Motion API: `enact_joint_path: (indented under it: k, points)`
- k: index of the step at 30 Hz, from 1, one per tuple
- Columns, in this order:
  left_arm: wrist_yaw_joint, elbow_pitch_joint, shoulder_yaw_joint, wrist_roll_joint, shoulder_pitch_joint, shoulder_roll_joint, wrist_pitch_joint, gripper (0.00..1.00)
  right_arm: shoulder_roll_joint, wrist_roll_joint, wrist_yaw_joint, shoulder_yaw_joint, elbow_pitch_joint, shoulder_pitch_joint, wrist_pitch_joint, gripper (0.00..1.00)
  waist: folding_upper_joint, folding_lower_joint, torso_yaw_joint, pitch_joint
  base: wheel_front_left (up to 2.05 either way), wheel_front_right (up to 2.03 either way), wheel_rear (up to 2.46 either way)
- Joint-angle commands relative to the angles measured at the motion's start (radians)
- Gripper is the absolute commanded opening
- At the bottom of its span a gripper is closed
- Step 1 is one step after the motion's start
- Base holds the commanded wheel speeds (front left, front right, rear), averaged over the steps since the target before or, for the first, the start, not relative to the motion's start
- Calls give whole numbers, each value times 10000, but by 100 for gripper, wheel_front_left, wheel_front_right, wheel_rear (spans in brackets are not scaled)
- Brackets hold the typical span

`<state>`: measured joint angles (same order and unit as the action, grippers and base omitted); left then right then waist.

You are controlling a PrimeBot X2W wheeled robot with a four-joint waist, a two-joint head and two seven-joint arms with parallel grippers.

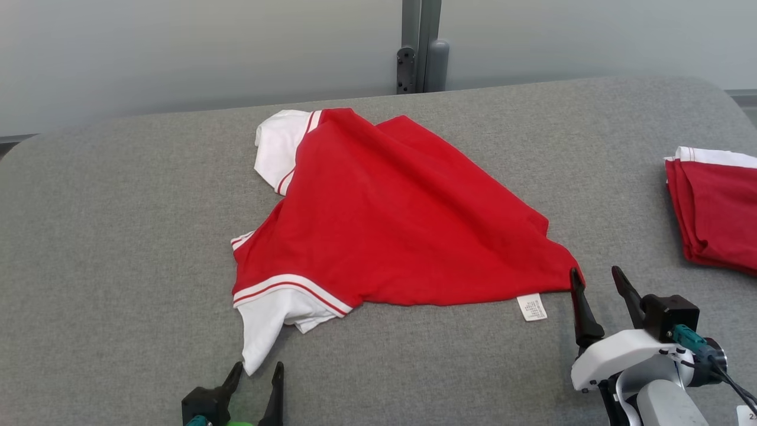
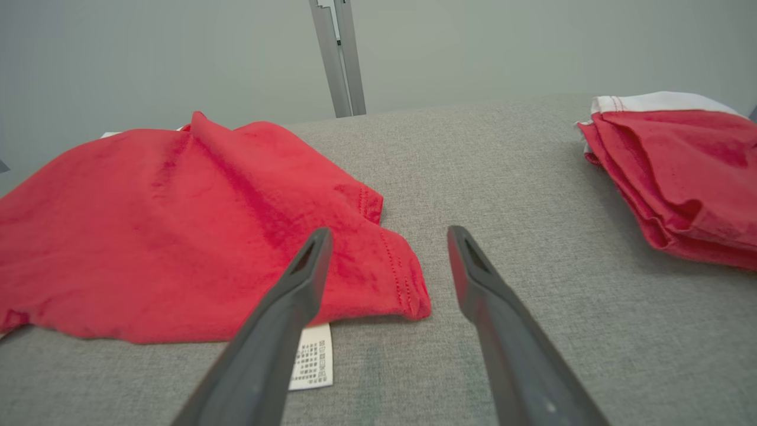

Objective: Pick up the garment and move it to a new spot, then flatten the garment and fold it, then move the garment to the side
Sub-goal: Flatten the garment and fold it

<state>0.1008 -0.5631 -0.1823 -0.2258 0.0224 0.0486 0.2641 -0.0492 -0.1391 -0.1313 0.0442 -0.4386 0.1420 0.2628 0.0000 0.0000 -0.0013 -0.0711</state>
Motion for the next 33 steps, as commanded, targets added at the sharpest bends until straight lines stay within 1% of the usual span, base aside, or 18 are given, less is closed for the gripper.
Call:
enact_joint_path:
  k: [1, 3, 7, 8, 9, 10, 11, 19, 26, 31, 33]
  points:
    - [-73, -8, 34, 228, 156, 42, -2, 100, -33, 44, 12, 33, -8, 98, 27, 100, 0, 0, -43, -65, 0, 0, 0]
    - [-160, 13, 53, 351, 201, 43, -2, 100, -31, 58, 12, 39, -18, 132, 27, 100, 0, 0, -62, -112, 0, 0, 0]
    - [-189, 4, 64, 407, 182, 42, -2, 100, -31, 72, 12, 66, -59, 173, 27, 100, 0, 0, -67, -152, 0, 0, 0]
    - [-171, -25, 74, 330, 181, 42, -2, 94, -31, 68, 10, 66, -71, 187, 27, 100, 0, 0, -67, -164, 0, 0, 0]
    - [-142, -33, 81, 300, 199, 42, -2, 41, -31, 66, 10, 70, -83, 202, 27, 100, 0, 0, -62, -171, 0, 0, 0]
    - [-126, -22, 108, 243, 213, 42, -2, 16, -31, 69, 12, 75, -101, 205, 27, 100, 0, 0, -53, -174, 0, 0, 0]
    - [-119, -23, 146, 162, 211, 45, -2, 0, -31, 61, 12, 87, -163, 201, 27, 100, 0, 0, -38, -175, 0, 0, 0]
    - [110, -161, 50, -122, 170, 42, -2, 0, -28, 89, 10, 346, -762, 258, 27, 100, 0, 0, 262, -244, 0, 0, 0]
    - [273, -1, -172, -596, 383, 42, -2, 0, -34, 314, 10, 687, -1686, 774, 27, 100, 0, 0, 621, -554, 0, 0, 0]
    - [300, 122, -332, -731, 502, 42, -2, 0, -31, 395, 12, 891, -2512, 1282, 29, 100, 0, 0, 779, -785, 0, 0, 0]
    - [301, 175, -456, -950, 596, 40, -2, 0, -33, 481, 12, 906, -2822, 1473, 27, 100, 0, 0, 805, -866, 0, 0, 0]
